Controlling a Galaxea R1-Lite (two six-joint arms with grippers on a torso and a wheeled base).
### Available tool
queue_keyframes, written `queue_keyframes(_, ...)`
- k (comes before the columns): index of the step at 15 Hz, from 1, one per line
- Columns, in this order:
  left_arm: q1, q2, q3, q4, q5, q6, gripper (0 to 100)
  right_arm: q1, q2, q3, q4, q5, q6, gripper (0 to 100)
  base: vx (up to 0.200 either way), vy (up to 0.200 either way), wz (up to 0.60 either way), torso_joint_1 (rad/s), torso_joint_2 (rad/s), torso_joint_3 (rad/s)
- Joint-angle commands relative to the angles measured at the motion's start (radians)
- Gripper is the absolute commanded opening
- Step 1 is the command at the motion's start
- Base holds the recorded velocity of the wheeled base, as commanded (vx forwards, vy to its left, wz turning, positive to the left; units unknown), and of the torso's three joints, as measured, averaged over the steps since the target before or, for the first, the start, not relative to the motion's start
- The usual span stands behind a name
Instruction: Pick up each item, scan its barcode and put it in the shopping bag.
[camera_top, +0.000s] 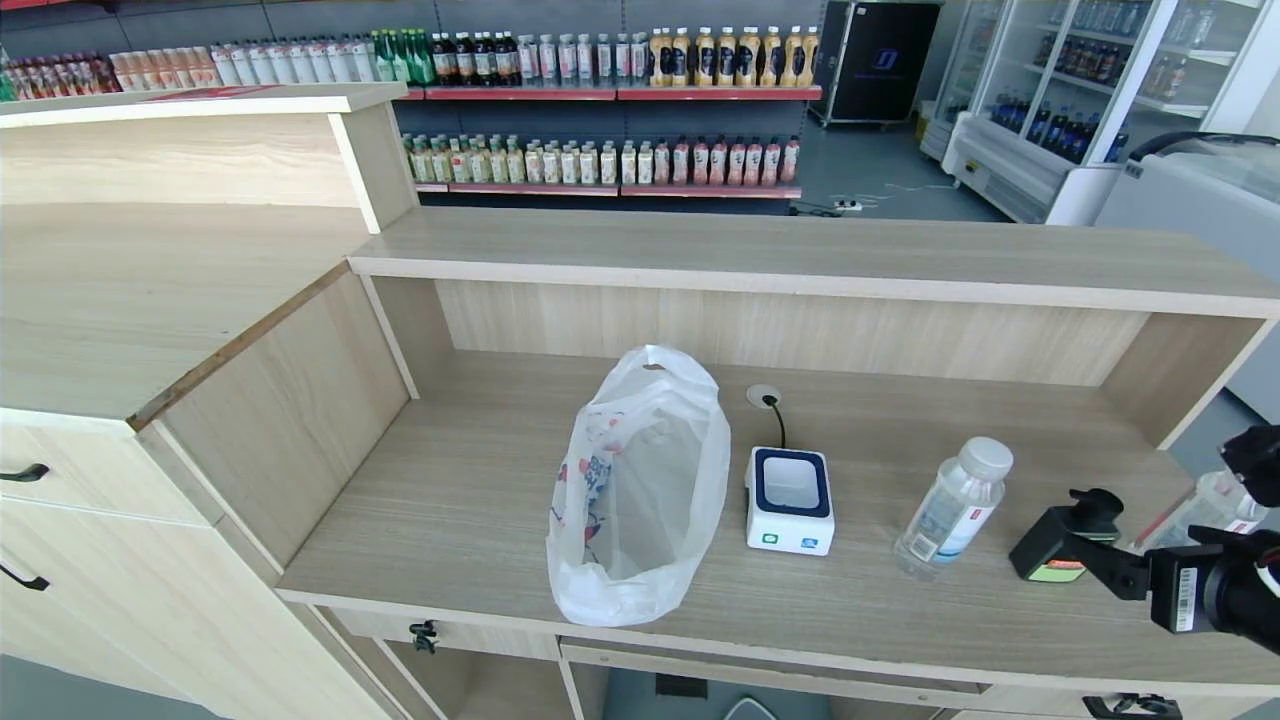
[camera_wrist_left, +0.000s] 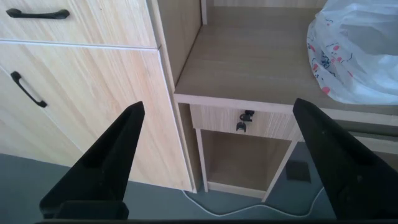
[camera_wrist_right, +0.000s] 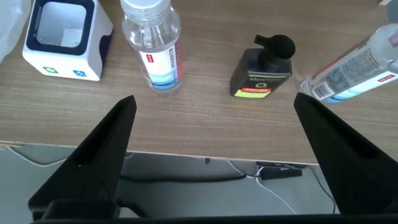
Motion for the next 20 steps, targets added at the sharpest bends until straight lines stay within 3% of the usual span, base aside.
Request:
queue_keyframes(1, 0.000, 0.000, 0.000, 0.000, 0.000, -0.001, 100, -0.006, 0.073, 0.006, -0.050, 0.000, -0.001, 100, 0.000, 0.000, 0.00, 0.000, 0.00, 0.000)
queue_keyframes(5, 0.000, 0.000, 0.000, 0.000, 0.000, -0.001, 100, -0.006, 0.280, 0.025, -0.261, 0.006, -0.003, 100, 0.000, 0.000, 0.00, 0.000, 0.00, 0.000)
queue_keyframes(20, 0.000, 0.000, 0.000, 0.000, 0.000, -0.001, 100, 0.035, 0.671, 0.023, -0.612, 0.261, -0.133, 100, 0.000, 0.000, 0.00, 0.000, 0.00, 0.000)
